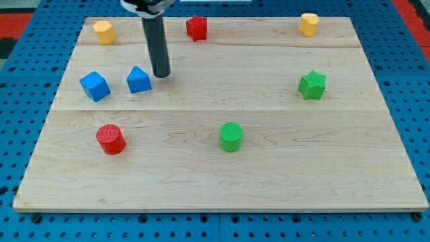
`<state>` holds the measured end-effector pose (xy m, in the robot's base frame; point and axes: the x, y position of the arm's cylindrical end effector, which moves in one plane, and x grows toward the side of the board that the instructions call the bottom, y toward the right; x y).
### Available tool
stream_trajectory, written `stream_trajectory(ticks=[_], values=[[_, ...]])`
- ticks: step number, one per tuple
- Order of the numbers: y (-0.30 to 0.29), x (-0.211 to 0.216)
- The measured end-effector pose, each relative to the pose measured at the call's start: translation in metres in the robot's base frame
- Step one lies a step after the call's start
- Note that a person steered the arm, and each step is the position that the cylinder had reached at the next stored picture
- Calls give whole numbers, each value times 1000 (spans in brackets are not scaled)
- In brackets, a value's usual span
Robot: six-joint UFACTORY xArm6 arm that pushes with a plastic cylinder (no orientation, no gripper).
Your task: Move the blue triangle to the bottom right of the board
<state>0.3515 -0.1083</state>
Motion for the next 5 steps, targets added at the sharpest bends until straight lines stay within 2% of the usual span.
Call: stream_trajectory(ticks=[1,2,3,4,5], values=[[-20,-12],[-68,-22],[-84,-5],[-35,-1],[-14,17]])
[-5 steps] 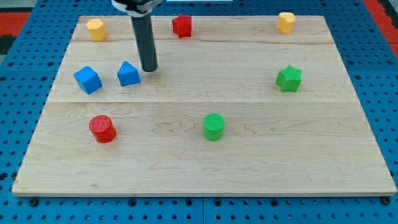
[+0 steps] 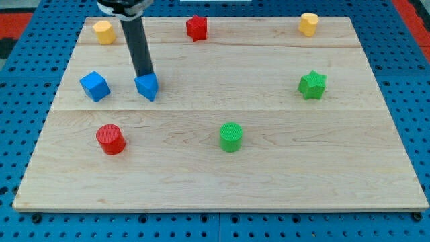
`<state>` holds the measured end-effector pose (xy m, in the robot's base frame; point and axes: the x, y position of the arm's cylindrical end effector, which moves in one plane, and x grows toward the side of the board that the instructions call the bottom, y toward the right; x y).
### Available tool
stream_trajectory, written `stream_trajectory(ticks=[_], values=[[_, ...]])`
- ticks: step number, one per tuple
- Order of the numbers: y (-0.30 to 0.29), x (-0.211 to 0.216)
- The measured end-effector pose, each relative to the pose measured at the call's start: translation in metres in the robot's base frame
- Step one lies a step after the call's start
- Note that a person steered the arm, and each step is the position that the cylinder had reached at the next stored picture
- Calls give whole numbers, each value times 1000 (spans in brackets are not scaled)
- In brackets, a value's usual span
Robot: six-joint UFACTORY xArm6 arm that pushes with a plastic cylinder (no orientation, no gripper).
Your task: Move the blue triangle to the bottom right of the board
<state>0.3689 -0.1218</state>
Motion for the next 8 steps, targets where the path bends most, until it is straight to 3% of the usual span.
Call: stream_trajectory(ticks=[2,4,7,8], values=[[-36,25],[98,31],[108,63],[136,82]])
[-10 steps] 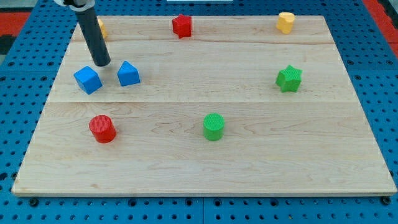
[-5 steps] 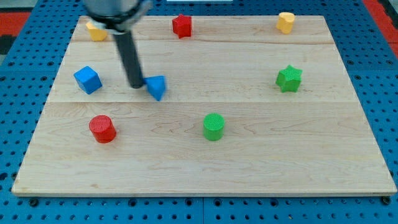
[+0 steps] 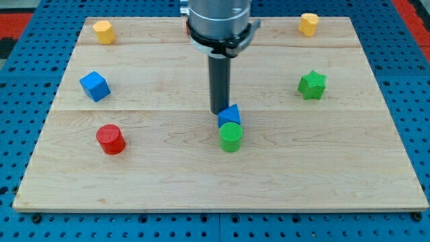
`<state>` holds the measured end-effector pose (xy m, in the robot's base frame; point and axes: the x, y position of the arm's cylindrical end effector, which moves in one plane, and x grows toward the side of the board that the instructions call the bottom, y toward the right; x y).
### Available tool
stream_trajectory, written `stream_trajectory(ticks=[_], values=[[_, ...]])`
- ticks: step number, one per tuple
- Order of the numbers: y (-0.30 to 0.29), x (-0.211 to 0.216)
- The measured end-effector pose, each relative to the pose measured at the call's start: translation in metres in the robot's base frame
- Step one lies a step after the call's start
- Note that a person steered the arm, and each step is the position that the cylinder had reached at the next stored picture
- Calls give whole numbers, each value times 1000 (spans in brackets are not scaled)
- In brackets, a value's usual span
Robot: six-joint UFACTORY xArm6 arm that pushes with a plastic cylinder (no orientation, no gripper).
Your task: Move the blue triangle to the bottom right of the board
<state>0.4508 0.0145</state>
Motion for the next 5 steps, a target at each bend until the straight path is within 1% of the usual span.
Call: stream_trajectory(ticks=[1,2,3,4,5], values=[[31,13],[49,33],[36,55],[-3,81],[16,91]])
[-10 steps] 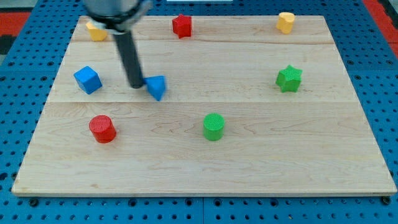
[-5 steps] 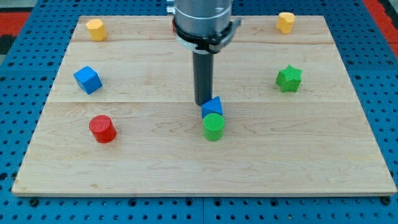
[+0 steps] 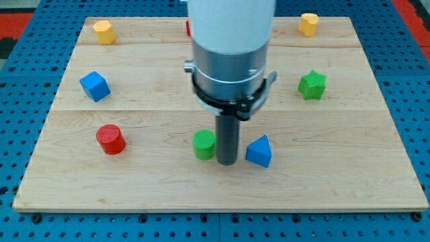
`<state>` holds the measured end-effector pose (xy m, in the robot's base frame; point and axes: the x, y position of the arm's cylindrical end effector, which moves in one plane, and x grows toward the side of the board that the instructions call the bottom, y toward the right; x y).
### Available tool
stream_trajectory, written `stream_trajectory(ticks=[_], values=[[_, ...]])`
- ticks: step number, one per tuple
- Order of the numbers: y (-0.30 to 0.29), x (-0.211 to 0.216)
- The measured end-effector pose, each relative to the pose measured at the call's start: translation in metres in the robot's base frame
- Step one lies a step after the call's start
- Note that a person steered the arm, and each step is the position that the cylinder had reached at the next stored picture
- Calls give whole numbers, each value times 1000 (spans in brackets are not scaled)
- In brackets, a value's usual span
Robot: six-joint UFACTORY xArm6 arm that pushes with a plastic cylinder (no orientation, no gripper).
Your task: Move the blue triangle to the bottom right of the board
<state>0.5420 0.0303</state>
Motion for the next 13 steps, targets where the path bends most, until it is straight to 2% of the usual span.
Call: stream_trajectory(ticks=[2,3,4,5,7,8,10,11,12,13], values=[[94,-14],[78,-16],[27,-38],[54,-62],[132,-49],[131,-43],[109,-60],[39,-63],[-61,-63],[-100,-60]])
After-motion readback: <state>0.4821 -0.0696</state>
